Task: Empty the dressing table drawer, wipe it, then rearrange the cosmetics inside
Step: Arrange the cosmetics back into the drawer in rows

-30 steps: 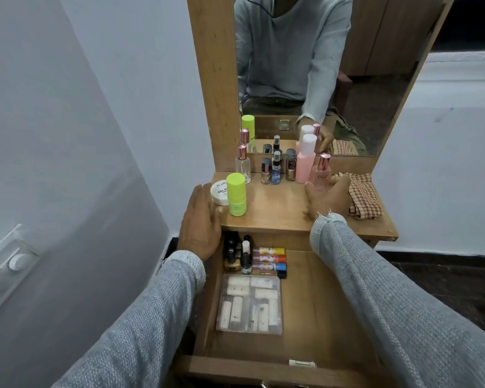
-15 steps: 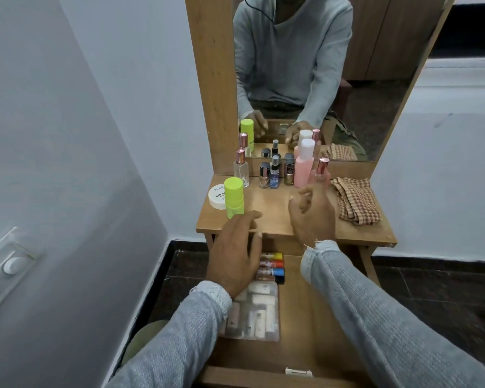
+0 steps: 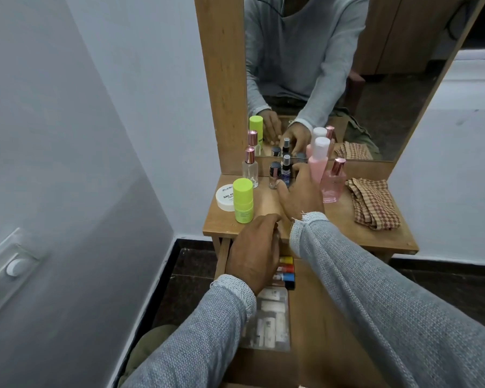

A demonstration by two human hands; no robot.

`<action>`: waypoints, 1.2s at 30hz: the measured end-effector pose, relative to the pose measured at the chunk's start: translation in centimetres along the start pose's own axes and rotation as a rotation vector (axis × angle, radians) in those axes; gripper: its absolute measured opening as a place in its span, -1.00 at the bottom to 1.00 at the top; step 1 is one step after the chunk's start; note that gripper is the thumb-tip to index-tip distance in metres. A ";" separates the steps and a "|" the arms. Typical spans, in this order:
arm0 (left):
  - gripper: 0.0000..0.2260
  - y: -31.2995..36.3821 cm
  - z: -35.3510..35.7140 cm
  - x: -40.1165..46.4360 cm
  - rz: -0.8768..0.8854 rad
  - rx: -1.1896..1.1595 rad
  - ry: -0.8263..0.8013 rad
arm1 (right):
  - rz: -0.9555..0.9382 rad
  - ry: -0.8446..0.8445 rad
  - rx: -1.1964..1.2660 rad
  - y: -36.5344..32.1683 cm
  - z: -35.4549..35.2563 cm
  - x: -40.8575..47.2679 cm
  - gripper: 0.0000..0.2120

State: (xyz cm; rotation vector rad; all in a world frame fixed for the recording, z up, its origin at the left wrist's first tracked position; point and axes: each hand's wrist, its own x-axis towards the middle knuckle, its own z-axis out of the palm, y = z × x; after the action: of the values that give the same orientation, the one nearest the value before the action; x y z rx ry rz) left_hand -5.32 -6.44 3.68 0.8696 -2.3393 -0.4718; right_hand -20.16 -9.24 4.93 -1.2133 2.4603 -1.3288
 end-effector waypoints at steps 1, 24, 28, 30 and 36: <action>-0.74 0.0 0.0 0.0 0.000 0.001 -0.001 | 0.004 0.000 -0.001 0.0 0.1 0.1 -0.64; -0.75 -0.4 0.4 -0.7 0.046 -0.063 0.024 | -0.185 -0.205 0.095 0.2 0.8 -0.8 -0.79; -0.74 -0.5 0.5 -0.7 0.036 -0.067 0.028 | -0.201 -0.201 0.094 0.4 1.1 -0.5 -0.81; -0.73 -0.5 0.6 -0.7 0.025 -0.057 0.023 | -0.189 -0.198 0.116 0.4 1.3 -0.3 -0.82; -0.71 -0.6 0.7 -0.8 0.015 -0.043 -0.011 | -0.176 -0.192 0.143 0.6 1.3 -0.4 -0.82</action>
State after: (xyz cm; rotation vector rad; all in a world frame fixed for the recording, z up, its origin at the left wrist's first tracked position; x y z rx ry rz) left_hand -5.02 -6.26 2.52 0.8307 -2.3353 -0.5196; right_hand -19.70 -9.60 3.54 -1.4735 2.1317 -1.3322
